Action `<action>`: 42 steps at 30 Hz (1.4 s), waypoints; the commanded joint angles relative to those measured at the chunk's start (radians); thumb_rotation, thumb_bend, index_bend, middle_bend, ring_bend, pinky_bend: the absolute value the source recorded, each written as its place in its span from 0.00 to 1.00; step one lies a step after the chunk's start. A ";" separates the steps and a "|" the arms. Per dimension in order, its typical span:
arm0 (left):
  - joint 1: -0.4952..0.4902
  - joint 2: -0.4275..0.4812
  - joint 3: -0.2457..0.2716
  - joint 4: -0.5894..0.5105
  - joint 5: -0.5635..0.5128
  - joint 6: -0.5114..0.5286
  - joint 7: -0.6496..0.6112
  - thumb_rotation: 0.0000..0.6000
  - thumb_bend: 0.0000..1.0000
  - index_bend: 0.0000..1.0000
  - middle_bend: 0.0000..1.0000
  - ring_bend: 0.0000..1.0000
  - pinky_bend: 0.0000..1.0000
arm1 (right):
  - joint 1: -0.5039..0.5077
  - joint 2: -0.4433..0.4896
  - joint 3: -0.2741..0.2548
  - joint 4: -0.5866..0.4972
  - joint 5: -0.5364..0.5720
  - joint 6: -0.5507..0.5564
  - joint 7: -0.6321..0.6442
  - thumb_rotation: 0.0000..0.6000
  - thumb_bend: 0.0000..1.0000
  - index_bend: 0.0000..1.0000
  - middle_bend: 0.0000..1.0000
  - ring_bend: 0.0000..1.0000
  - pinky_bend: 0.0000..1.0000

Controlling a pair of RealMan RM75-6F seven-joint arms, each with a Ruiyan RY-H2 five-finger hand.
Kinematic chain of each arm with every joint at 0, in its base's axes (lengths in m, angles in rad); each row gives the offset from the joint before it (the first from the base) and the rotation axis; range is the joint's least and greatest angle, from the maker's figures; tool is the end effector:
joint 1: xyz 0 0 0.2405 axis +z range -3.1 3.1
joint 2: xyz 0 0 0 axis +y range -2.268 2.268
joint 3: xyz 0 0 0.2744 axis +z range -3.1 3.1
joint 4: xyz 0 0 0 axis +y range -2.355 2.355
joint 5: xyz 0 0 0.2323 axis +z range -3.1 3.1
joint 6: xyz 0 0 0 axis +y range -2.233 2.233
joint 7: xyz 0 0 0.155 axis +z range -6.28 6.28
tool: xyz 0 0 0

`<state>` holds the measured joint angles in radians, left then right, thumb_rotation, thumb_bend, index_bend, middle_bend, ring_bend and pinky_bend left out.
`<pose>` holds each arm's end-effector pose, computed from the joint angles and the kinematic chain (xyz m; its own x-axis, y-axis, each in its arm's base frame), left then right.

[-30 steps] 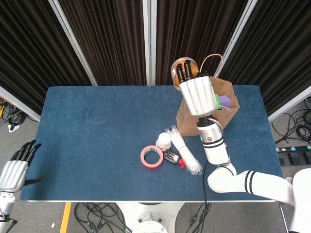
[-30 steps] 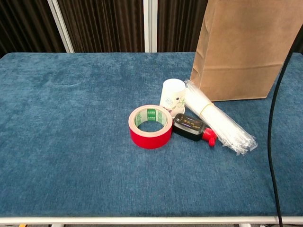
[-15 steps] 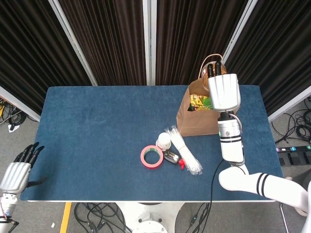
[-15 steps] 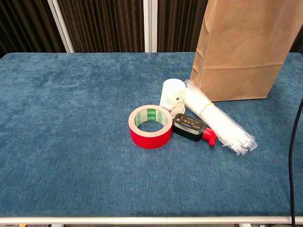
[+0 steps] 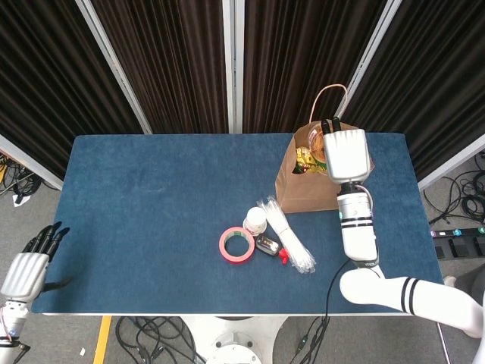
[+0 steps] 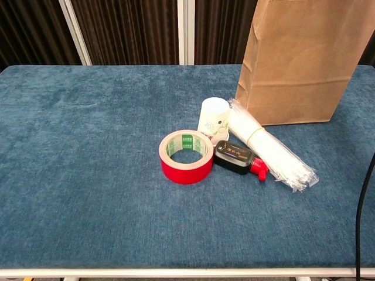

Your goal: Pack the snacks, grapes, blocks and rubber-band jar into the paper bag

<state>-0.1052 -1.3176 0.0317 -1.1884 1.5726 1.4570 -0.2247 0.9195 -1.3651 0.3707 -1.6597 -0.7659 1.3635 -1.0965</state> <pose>-0.3973 0.1893 0.1034 0.4076 0.0999 0.9077 0.9127 -0.0778 -0.4013 -0.0838 -0.4346 0.1023 0.7709 0.2205 0.5976 -0.6129 0.0013 0.7902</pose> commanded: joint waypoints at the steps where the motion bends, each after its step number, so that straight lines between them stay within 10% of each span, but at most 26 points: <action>1: 0.000 0.000 0.000 -0.001 0.000 0.001 0.000 1.00 0.11 0.12 0.10 0.02 0.21 | 0.003 0.011 0.008 -0.018 0.011 0.003 -0.002 1.00 0.00 0.37 0.38 0.85 0.87; 28: -0.003 0.007 -0.004 -0.013 0.001 0.007 0.006 1.00 0.11 0.12 0.10 0.02 0.21 | 0.017 0.048 0.012 -0.070 -0.018 0.040 0.073 1.00 0.00 0.19 0.22 0.85 0.87; 37: -0.006 0.009 -0.007 -0.021 -0.001 0.002 0.011 1.00 0.11 0.12 0.10 0.02 0.21 | 0.019 -0.026 0.045 -0.006 -0.344 0.116 0.431 1.00 0.00 0.20 0.25 0.85 0.88; 42: -0.014 0.011 -0.012 -0.030 -0.004 -0.004 0.014 1.00 0.11 0.12 0.10 0.02 0.21 | 0.004 -0.030 0.036 -0.086 -0.319 0.026 0.562 1.00 0.00 0.20 0.25 0.86 0.89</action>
<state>-0.1191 -1.3067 0.0194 -1.2179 1.5682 1.4525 -0.2106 0.9339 -1.3827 0.4088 -1.7008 -1.0813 1.4423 -0.6086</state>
